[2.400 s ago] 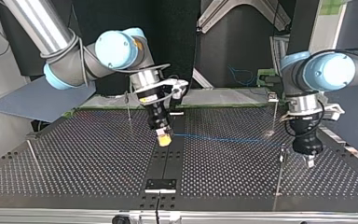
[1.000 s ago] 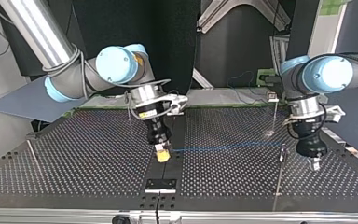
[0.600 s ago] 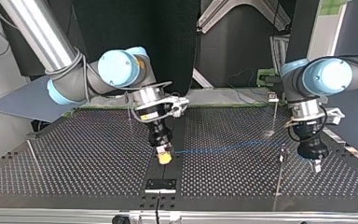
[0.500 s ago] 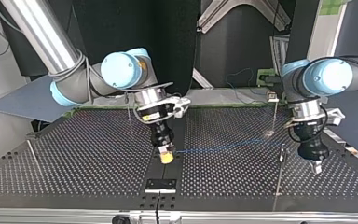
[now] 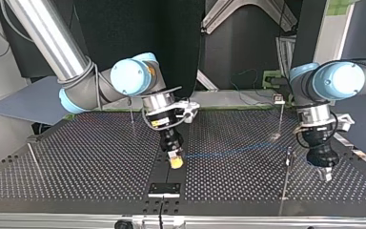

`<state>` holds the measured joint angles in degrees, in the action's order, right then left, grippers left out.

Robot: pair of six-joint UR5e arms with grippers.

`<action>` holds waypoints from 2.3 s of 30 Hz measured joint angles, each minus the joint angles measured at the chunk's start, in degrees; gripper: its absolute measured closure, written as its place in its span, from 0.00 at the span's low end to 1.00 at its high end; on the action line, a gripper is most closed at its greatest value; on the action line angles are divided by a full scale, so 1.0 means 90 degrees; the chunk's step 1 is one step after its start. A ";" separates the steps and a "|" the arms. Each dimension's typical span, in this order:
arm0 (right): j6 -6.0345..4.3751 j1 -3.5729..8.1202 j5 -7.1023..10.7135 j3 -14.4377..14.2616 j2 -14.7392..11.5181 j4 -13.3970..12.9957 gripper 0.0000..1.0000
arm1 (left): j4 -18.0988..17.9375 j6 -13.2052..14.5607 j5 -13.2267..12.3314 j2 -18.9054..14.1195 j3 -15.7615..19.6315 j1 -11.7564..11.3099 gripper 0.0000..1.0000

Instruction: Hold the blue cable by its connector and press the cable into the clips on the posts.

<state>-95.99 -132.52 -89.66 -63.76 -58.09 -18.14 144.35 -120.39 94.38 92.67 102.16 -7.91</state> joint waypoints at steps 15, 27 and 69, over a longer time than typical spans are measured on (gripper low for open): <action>0.0037 -0.0007 0.0000 0.0043 0.0003 0.0148 1.00 | 0.0335 0.0065 0.0015 -0.0003 0.0001 0.0029 0.28; 0.0052 -0.0007 0.0001 0.0046 0.0003 0.0187 1.00 | 0.0861 0.0398 0.0143 -0.0022 0.0002 0.0110 0.00; 0.0195 -0.0084 -0.0009 0.0086 0.0003 0.0246 1.00 | 0.3173 0.0900 -0.0947 -0.1794 0.0872 0.0666 0.00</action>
<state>-94.23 -133.27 -89.75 -62.99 -58.06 -15.92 172.90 -112.29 85.86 76.52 110.01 -1.91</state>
